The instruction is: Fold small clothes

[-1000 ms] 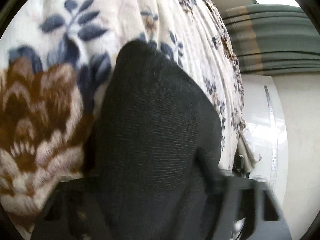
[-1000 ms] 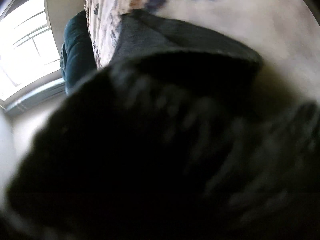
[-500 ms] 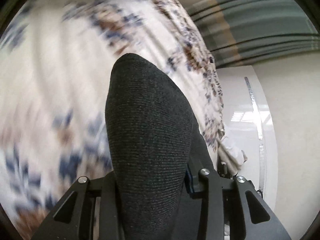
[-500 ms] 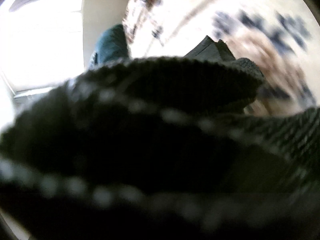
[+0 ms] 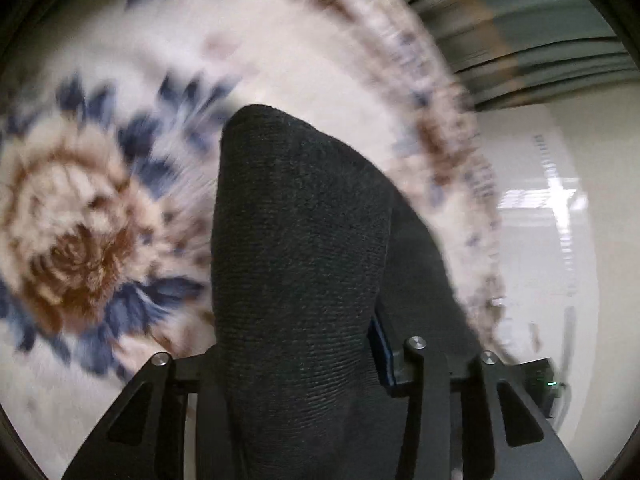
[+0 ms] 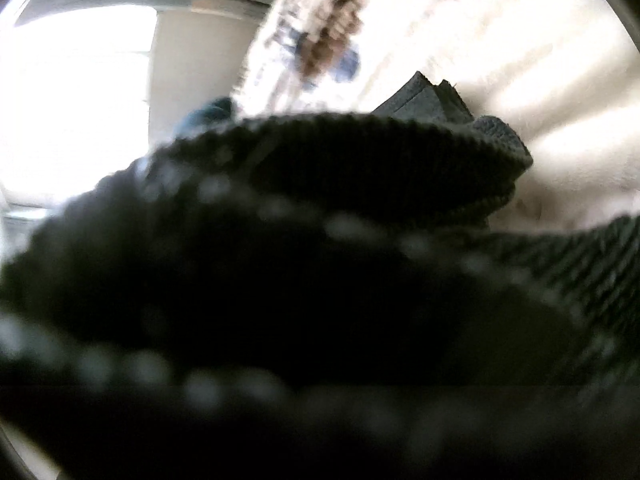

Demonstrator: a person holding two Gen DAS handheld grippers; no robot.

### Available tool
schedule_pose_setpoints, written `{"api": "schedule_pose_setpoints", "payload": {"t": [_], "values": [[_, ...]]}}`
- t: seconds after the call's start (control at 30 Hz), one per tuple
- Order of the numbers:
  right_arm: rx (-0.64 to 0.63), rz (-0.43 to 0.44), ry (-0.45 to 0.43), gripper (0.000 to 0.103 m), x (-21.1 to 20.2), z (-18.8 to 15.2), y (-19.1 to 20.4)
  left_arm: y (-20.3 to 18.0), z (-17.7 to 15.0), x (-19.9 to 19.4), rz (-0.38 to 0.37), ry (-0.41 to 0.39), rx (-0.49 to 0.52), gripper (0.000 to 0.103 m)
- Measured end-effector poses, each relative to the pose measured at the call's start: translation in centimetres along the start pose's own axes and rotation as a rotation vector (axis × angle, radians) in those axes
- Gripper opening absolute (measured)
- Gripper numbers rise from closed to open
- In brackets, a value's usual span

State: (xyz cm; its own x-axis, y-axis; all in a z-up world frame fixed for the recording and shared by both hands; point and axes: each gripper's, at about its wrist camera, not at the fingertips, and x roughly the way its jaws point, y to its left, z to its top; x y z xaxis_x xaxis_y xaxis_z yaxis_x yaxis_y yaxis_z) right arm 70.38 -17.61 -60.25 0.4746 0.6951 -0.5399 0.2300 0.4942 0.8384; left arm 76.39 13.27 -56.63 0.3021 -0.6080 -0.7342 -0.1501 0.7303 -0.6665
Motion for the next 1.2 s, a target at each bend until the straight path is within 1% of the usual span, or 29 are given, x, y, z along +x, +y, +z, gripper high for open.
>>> {"api": "schedule_pose_setpoints", "payload": {"t": [0.03, 0.07, 0.1, 0.13, 0.17, 0.2, 0.23, 0.27, 0.3, 0.33, 0.37, 0.4, 0.43, 0.5, 0.53, 0.57, 0.6, 0.63, 0.67, 0.7, 0.73, 0.8, 0.87, 0.93, 1.0, 1.07, 1.2], "values": [[-0.011, -0.046, 0.017, 0.030, 1.5, 0.4, 0.1, 0.8, -0.2, 0.4, -0.006, -0.002, -0.007, 0.047], [-0.018, -0.087, 0.031, 0.037, 1.8, 0.3, -0.2, 1.2, -0.4, 0.3, -0.027, -0.012, -0.014, 0.050], [-0.013, -0.135, 0.048, 0.045, 1.8, 0.0, -0.8, 1.5, -0.6, 0.1, -0.049, -0.012, -0.026, 0.050], [-0.001, -0.175, 0.069, 0.061, 1.7, -0.2, -1.3, 1.5, -0.8, -0.1, -0.057, -0.012, -0.034, 0.050], [0.016, -0.202, 0.086, 0.066, 1.8, -0.2, -1.9, 1.5, -1.0, -0.4, -0.057, -0.011, -0.037, 0.051], [0.029, -0.218, 0.094, 0.067, 1.2, -0.4, -2.4, 1.4, -1.3, -0.7, -0.052, -0.010, -0.041, 0.051], [0.021, -0.260, 0.102, 0.070, 0.3, -0.9, -2.8, 1.2, -1.5, -1.1, -0.038, -0.012, -0.040, 0.051], [-0.017, -0.335, 0.100, 0.070, -0.9, -1.5, -2.9, 0.8, -1.8, -1.6, -0.011, -0.022, -0.030, 0.051], [-0.053, -0.388, 0.090, 0.071, -2.2, -2.4, -2.9, 0.2, -2.0, -2.3, 0.025, -0.039, -0.011, 0.051], [-0.096, -0.436, 0.081, 0.074, -3.1, -2.9, -2.8, -0.4, -2.3, -3.0, 0.064, -0.054, 0.010, 0.051], [-0.132, -0.492, 0.079, 0.077, -3.7, -3.4, -2.7, -1.1, -2.7, -3.7, 0.113, -0.072, 0.030, 0.052], [-0.174, -0.556, 0.069, 0.078, -4.3, -3.8, -2.4, -1.9, -3.1, -4.6, 0.163, -0.101, 0.052, 0.053], [-0.201, -0.596, 0.062, 0.079, -3.5, -3.1, -1.9, -2.7, -3.5, -5.3, 0.216, -0.134, 0.081, 0.054], [-0.261, -0.685, 0.055, 0.079, -4.2, -3.7, -0.8, -4.0, -4.7, -6.6, 0.293, -0.177, 0.121, 0.068], [-0.292, -0.729, 0.043, 0.082, -4.6, -3.9, 0.1, -4.7, -5.3, -7.1, 0.333, -0.196, 0.141, 0.083], [-0.324, -0.768, 0.027, 0.094, -4.9, -4.0, 1.1, -5.7, -6.4, -8.0, 0.383, -0.216, 0.156, 0.096], [-0.356, -0.814, 0.007, 0.101, -5.8, -4.5, 2.3, -6.2, -7.0, -8.4, 0.403, -0.221, 0.162, 0.100], [-0.384, -0.849, -0.010, 0.103, -6.2, -4.8, 3.4, -6.9, -7.5, -8.6, 0.426, -0.222, 0.168, 0.103], [-0.410, -0.873, -0.019, 0.103, -6.6, -5.0, 4.5, -7.7, -8.6, -9.1, 0.483, -0.227, 0.181, 0.103], [-0.447, -0.907, -0.029, 0.103, -6.9, -5.1, 6.2, -8.5, -9.4, -9.6, 0.525, -0.229, 0.192, 0.103], [-0.485, -0.936, -0.044, 0.103, -7.5, -5.4, 7.6, -9.3, -10.0, -9.8, 0.544, -0.231, 0.208, 0.103], [-0.536, -0.958, -0.087, 0.103, -8.6, -6.1, 10.1, -10.6, -11.4, -10.8, 0.569, -0.254, 0.226, 0.103], [-0.571, -0.970, -0.107, 0.103, -10.7, -7.2, 11.8, -12.1, -12.8, -11.8, 0.583, -0.257, 0.253, 0.103], [-0.590, -0.953, -0.099, 0.103, -12.6, -8.2, 14.1, -13.9, -14.4, -13.2, 0.590, -0.262, 0.262, 0.103], [-0.596, -0.939, -0.110, 0.103, -14.3, -9.0, 16.1, -15.3, -15.7, -14.6, 0.593, -0.269, 0.268, 0.103], [-0.622, -0.937, -0.148, 0.103, -17.2, -10.4, 18.9, -17.2, -17.6, -16.8, 0.601, -0.292, 0.278, 0.103], [-0.656, -0.922, -0.196, 0.103, -23.3, -14.2, 23.2, -21.3, -21.5, -21.5, 0.617, -0.342, 0.317, 0.103]]}}
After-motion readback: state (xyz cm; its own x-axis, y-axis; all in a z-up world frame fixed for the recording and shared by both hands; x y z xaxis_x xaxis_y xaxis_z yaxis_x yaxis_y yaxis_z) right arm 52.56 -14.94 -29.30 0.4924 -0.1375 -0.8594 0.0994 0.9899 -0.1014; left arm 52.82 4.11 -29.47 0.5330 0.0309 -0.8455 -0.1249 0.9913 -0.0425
